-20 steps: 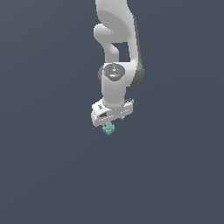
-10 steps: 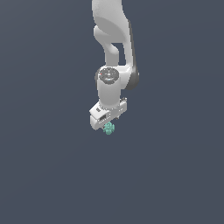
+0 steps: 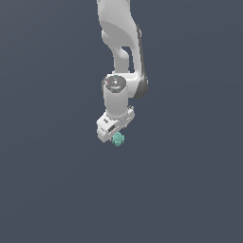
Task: Pick up the object and move it to a goal position.
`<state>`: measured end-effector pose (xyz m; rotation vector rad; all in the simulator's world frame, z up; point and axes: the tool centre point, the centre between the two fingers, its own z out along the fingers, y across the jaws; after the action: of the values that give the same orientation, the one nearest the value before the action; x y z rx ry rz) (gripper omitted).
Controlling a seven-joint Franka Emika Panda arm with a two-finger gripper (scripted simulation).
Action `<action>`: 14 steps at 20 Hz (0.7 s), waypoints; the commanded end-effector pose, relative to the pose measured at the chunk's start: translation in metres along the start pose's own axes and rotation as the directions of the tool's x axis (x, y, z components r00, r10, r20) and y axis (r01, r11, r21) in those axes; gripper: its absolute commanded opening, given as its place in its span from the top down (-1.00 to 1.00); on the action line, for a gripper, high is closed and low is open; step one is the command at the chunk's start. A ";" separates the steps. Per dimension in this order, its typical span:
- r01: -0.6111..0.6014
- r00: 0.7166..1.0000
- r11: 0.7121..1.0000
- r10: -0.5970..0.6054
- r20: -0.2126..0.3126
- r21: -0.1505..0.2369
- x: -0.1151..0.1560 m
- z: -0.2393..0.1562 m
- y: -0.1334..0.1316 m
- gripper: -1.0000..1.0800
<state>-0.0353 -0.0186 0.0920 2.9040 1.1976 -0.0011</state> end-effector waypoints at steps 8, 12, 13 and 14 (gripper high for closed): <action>0.012 1.000 1.000 -0.012 0.000 0.000 -0.001 0.006 0.000 -0.92; 0.013 1.000 1.000 -0.013 -0.001 0.000 -0.002 0.022 0.000 -0.92; 0.014 1.000 1.000 -0.014 -0.001 0.000 -0.002 0.028 -0.001 -0.92; 0.015 1.000 1.000 -0.015 -0.001 0.000 -0.002 0.033 -0.001 -0.92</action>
<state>-0.0365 -0.0192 0.0671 2.8955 1.2181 0.0007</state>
